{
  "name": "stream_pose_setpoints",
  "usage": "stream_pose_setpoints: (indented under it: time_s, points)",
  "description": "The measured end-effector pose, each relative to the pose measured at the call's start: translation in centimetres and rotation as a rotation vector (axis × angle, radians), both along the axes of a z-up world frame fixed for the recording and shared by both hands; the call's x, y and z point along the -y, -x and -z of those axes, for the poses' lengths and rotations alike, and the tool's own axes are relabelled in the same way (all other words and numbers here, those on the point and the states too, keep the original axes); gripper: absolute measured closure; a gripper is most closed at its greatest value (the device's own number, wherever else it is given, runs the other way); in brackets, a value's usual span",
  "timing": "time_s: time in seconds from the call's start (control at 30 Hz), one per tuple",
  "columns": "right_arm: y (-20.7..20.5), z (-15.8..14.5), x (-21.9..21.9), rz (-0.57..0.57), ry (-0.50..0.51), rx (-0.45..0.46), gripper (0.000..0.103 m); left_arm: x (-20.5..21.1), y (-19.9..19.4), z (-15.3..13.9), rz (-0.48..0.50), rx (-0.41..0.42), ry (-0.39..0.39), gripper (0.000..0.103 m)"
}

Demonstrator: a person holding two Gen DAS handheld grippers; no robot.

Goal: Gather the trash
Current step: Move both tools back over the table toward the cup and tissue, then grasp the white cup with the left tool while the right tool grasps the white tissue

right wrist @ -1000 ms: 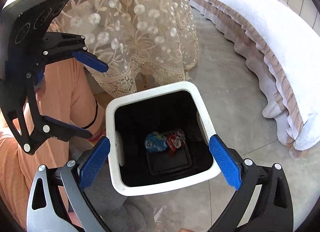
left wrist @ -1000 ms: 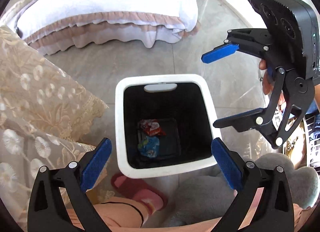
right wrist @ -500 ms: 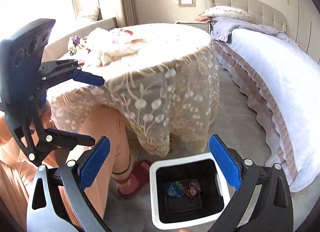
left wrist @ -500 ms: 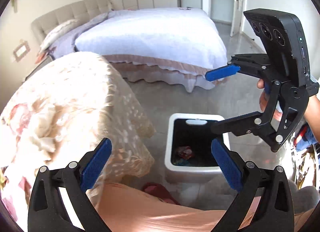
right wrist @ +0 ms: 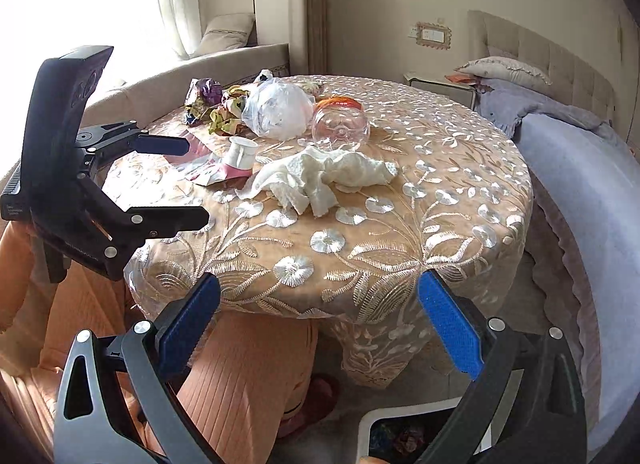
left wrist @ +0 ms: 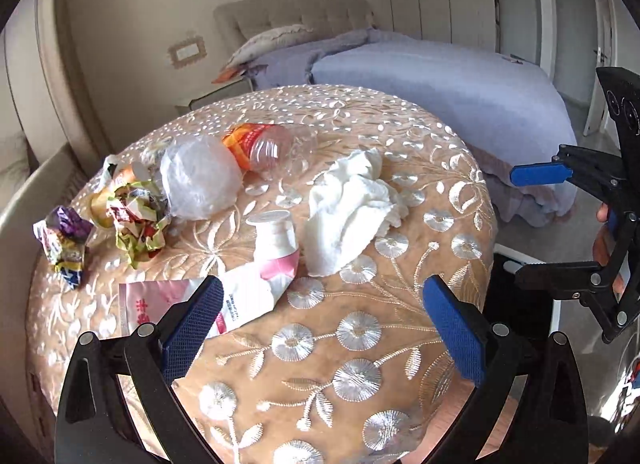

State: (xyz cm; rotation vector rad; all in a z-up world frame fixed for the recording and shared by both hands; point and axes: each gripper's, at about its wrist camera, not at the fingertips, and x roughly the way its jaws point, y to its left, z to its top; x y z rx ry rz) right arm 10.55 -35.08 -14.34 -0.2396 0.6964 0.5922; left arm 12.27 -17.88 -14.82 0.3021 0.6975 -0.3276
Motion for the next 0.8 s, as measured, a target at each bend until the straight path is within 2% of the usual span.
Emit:
stream_pose_setpoints:
  time_s: [0.13, 0.2, 0.43, 0.57, 0.77, 0.8]
  points:
    - [-1.7, -0.2, -2.1, -0.027, 0.000, -0.001, 0.004, -2.3, -0.9, 0.4, -0.049, 0.007, -0.038, 0.005]
    - [-2.7, -0.2, -2.8, -0.031, -0.011, -0.011, 0.004, -3.0, -1.7, 0.6, -0.058, -0.008, -0.024, 0.005]
    - [-6.4, 0.2, -4.8, -0.045, -0.006, -0.051, 0.004, -4.7, -4.8, 1.6, -0.028, -0.107, 0.046, 0.005]
    - [-8.9, 0.8, -6.2, -0.050, 0.058, -0.055, 0.004, -4.8, -6.5, 1.7, 0.015, -0.170, 0.096, 0.005]
    - [-11.4, 1.9, -7.3, -0.047, 0.102, -0.078, 0.004, -4.4, -8.1, 2.2, 0.032, -0.190, 0.064, 0.006]
    - [-11.5, 2.0, -7.4, -0.049, 0.109, -0.074, 0.004, -4.2, -8.1, 2.2, 0.041, -0.185, 0.060, 0.011]
